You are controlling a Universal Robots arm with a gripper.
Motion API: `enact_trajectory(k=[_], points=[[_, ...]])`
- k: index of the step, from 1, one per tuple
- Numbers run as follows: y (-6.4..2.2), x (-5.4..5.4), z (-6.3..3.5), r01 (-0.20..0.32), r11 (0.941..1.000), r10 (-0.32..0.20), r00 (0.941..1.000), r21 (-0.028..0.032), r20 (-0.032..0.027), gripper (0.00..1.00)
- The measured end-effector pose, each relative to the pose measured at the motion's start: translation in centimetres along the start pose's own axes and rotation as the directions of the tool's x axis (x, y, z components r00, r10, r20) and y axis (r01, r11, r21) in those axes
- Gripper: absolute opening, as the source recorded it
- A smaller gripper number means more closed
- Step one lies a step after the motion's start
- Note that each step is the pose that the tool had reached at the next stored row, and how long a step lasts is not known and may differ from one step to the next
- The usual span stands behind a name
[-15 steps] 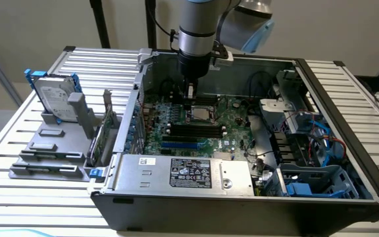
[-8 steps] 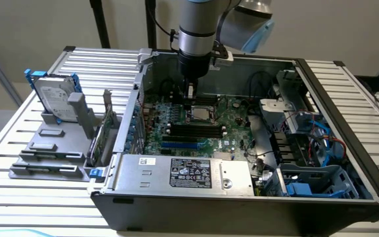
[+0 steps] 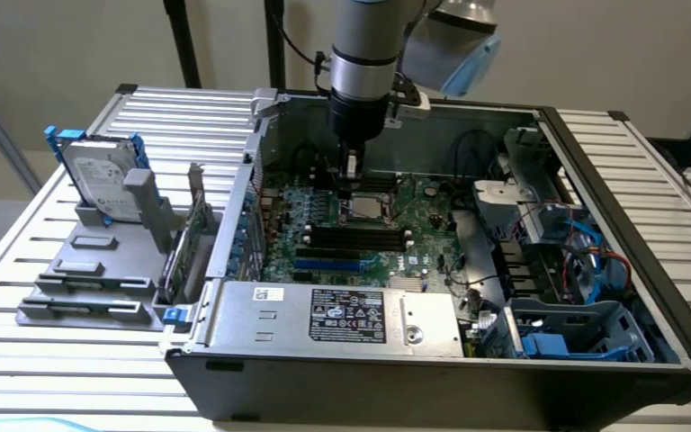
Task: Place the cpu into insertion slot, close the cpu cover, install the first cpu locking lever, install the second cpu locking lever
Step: 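Close the cpu cover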
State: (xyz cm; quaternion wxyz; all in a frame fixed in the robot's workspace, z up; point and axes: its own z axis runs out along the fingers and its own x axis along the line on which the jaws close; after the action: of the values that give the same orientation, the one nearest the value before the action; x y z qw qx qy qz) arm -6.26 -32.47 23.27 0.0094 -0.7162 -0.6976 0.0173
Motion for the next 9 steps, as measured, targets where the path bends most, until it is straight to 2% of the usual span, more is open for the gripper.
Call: enact_trajectory(k=[9], points=[[3.94,0.1,-2.79,0.000,0.9995,0.000,1.0000,0.0308,0.0006,0.11]])
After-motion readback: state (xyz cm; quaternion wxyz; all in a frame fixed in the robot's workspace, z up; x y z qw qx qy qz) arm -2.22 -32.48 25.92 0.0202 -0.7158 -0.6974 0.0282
